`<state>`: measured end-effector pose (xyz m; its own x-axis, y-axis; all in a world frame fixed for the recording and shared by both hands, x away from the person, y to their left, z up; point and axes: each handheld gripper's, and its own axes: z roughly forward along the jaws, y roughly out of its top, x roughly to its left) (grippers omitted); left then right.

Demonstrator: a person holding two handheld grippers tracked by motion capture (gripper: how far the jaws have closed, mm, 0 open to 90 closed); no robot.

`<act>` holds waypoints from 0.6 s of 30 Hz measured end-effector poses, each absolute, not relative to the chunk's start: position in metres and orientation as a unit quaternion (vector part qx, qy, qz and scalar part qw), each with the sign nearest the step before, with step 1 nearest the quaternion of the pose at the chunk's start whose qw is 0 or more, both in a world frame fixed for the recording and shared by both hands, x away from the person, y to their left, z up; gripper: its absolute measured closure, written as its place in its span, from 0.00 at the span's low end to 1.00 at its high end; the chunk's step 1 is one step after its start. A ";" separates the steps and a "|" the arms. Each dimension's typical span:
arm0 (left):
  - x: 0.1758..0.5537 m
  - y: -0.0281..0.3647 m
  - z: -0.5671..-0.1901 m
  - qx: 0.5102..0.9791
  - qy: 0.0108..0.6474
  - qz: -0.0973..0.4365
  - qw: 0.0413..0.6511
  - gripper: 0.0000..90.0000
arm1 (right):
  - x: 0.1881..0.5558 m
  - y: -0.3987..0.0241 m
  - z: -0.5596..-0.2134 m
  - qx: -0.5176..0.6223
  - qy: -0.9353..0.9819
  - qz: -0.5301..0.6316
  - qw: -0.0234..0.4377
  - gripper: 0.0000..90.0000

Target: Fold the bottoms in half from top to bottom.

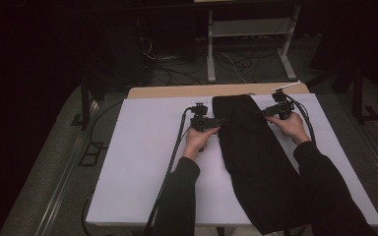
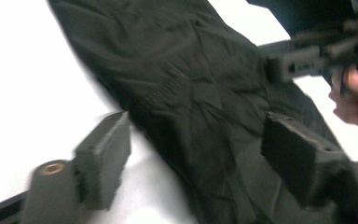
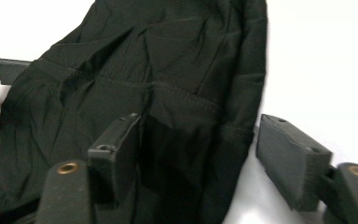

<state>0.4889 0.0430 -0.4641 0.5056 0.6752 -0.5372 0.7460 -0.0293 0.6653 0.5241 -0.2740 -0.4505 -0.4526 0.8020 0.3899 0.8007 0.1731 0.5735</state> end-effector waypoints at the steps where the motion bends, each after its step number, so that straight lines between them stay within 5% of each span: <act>1: 0.489 0.043 -0.464 0.715 0.501 -0.031 0.486 0.33 | 0.524 -0.272 -0.450 0.526 0.765 0.371 0.004 0.37; 13: 0.491 0.037 -0.467 0.692 0.553 -0.049 0.461 0.78 | 0.525 -0.266 -0.455 0.555 0.744 0.372 -0.006 0.88; 18: 0.489 0.031 -0.465 0.697 0.551 -0.039 0.457 0.96 | 0.522 -0.263 -0.454 0.550 0.748 0.371 0.001 0.94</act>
<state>0.4890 0.0311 -0.4652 0.3894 0.7326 -0.5583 0.8042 0.0250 0.5938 0.5225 -0.2626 -0.4543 -0.3957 0.8237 0.4061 0.8218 0.1202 0.5570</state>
